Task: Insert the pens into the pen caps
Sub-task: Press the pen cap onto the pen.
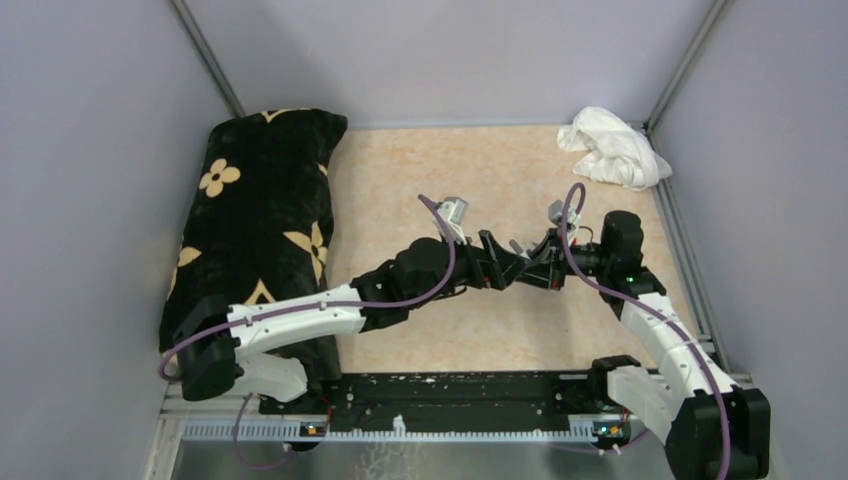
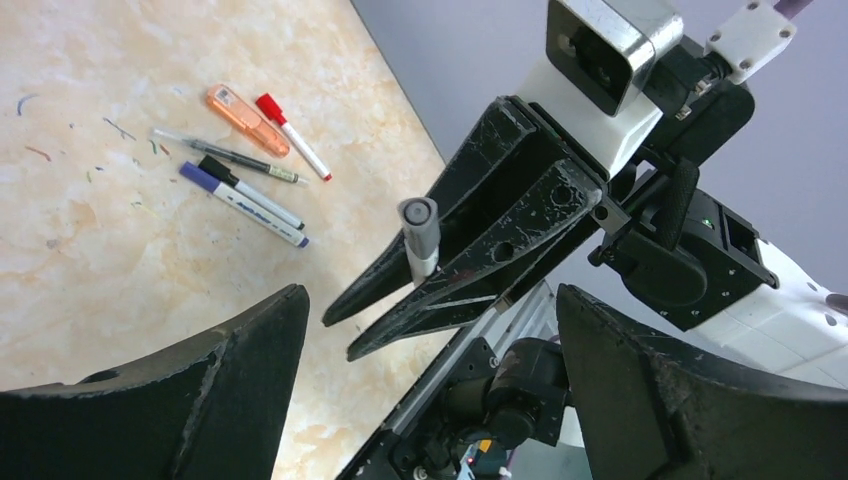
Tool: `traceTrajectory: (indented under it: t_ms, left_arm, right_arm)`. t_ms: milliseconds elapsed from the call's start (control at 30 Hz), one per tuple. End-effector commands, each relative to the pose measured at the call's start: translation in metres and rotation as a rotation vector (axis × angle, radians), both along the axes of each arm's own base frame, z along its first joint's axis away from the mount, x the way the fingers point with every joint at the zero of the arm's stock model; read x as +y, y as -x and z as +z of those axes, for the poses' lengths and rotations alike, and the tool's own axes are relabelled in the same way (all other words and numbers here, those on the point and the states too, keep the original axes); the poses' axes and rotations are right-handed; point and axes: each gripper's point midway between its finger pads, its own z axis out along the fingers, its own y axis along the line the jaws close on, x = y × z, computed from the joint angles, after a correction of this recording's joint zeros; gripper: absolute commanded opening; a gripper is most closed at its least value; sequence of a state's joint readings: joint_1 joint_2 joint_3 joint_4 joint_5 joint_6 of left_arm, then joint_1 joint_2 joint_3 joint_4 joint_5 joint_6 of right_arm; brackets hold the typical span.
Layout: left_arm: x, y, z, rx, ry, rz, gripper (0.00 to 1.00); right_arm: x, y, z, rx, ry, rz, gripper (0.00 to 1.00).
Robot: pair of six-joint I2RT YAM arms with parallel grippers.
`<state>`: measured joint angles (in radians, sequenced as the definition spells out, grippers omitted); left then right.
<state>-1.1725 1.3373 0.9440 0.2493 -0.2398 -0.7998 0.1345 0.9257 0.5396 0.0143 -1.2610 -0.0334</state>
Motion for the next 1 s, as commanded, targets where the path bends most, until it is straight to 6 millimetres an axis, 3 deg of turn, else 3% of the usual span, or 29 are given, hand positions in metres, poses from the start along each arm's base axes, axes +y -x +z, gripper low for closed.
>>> traceTrajectory:
  t_ms: [0, 367, 600, 967]
  left_arm:
    - [0.009, -0.002, 0.033, -0.125, 0.140, -0.054, 0.95]
    - [0.000, -0.020, 0.046, -0.147, 0.222, -0.078, 0.72]
    - [-0.011, -0.023, 0.037, -0.118, 0.214, -0.097, 0.55]
    - [-0.015, -0.024, 0.034, -0.107, 0.209, -0.106, 0.42]
  right_arm:
    - [0.004, 0.000, 0.025, -0.101, -0.027, 0.049, 0.00]
    - [0.004, 0.002, 0.025, -0.102, -0.029, 0.056, 0.00]
    - [0.004, 0.002, 0.025, -0.101, -0.029, 0.055, 0.00]
    - [0.004, 0.001, 0.025, -0.100, -0.029, 0.054, 0.00]
